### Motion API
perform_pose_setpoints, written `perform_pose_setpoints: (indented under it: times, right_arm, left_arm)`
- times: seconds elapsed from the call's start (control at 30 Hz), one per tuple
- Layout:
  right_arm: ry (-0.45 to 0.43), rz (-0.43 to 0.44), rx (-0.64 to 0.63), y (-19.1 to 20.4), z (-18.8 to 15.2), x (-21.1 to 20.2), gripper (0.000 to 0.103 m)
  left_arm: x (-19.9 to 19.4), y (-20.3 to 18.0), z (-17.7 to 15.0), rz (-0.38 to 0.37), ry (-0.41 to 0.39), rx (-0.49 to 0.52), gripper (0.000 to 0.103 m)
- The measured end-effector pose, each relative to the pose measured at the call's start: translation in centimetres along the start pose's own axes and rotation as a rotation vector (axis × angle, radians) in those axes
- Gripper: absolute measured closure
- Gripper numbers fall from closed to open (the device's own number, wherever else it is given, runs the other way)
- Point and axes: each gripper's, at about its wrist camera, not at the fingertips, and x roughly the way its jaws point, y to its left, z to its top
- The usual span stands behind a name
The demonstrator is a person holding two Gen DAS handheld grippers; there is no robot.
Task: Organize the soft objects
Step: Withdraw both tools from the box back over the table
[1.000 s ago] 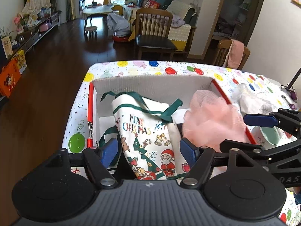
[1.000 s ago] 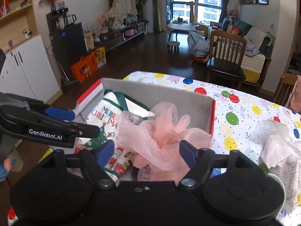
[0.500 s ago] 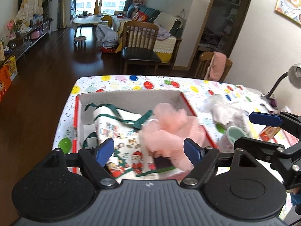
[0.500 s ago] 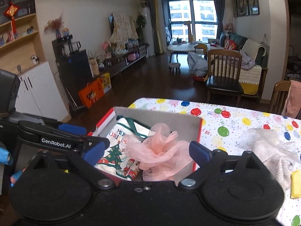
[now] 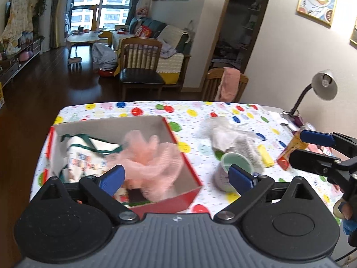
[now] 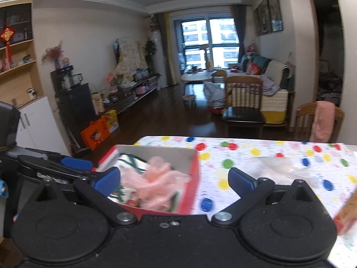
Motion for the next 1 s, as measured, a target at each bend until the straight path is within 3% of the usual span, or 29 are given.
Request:
perform_pose_setpoints:
  times: [0.37, 0.6, 0.8, 1.0]
  right_arm:
    - [-0.007, -0.178, 0.101, -9.9, -3.3, -4.1, 0.000]
    - [0.031, -0.217, 0.131, -15.5, -5.9, -4.8, 0.000]
    - [0.075, -0.238, 0.105, -19.4, -7.8, -4.4, 0.000]
    - [0.103, -0.273, 0.090, -22.6, -9.5, -2.7, 0.001]
  left_arm:
    - [2.7, -6.7, -1.6, -0.005, 0.019, 0.023, 0.001]
    - [5.5, -11.1, -3.1, -0.007, 0.066, 0.039, 0.000]
    - [8.6, -14.5, -4.5, 0.049, 0.101, 0.025, 0.000]
    - [11.2, -17.2, -5.9, 0.014, 0.102, 0.022, 0.000]
